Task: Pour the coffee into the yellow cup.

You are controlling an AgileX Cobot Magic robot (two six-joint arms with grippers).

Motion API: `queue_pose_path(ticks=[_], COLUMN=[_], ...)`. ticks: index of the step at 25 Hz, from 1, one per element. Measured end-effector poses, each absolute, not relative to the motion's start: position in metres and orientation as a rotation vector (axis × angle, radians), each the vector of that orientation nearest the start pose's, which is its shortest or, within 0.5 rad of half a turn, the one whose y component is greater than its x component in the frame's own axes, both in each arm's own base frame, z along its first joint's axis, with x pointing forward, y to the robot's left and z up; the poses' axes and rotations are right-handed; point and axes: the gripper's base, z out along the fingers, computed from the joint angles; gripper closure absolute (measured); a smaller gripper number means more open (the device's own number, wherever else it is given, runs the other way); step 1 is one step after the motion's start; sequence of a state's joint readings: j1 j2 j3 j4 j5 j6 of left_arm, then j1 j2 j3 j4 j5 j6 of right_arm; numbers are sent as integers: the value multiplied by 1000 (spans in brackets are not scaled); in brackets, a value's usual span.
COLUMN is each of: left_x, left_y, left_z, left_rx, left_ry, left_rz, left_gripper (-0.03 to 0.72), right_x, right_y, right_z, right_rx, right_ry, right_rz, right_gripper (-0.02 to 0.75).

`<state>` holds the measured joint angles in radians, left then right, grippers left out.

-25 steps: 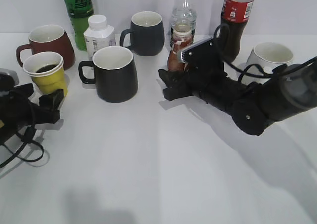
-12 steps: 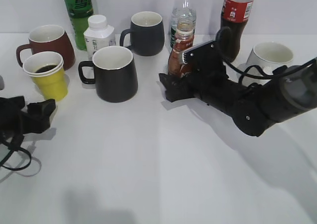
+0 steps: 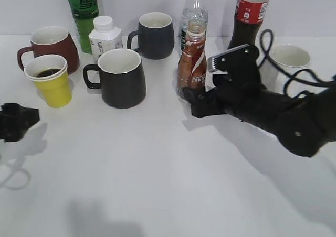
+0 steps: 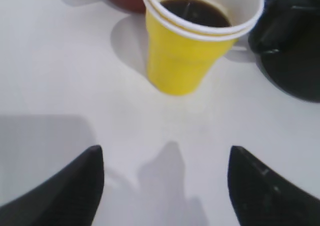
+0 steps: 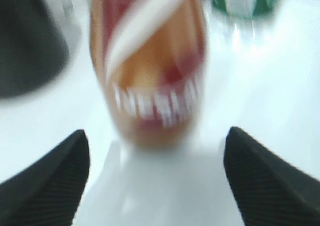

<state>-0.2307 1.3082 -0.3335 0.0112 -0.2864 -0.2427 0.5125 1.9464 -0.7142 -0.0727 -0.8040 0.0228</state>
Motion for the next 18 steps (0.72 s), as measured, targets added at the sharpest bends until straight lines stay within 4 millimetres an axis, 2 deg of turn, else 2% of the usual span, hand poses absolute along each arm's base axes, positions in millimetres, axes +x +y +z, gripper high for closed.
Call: queue_pose_path(ticks=[4, 10, 15, 18], left_x=[197, 167, 126, 104], left_y=[-46, -40, -31, -26], left_z=[205, 257, 294, 299], left_rx=[-34, -37, -29, -14], left_ry=[2291, 2414, 2459, 2507], left_rz=[-258, -245, -238, -221], left_gripper=[102, 102, 102, 102], right_x=[290, 276, 251, 229], right_y=[168, 158, 141, 127], right_z=[133, 157, 185, 205], right_rx=[-524, -548, -539, -549], right_ry=[1972, 2132, 2330, 2438], right_rz=[379, 331, 266, 215], right_gripper=[127, 150, 150, 150])
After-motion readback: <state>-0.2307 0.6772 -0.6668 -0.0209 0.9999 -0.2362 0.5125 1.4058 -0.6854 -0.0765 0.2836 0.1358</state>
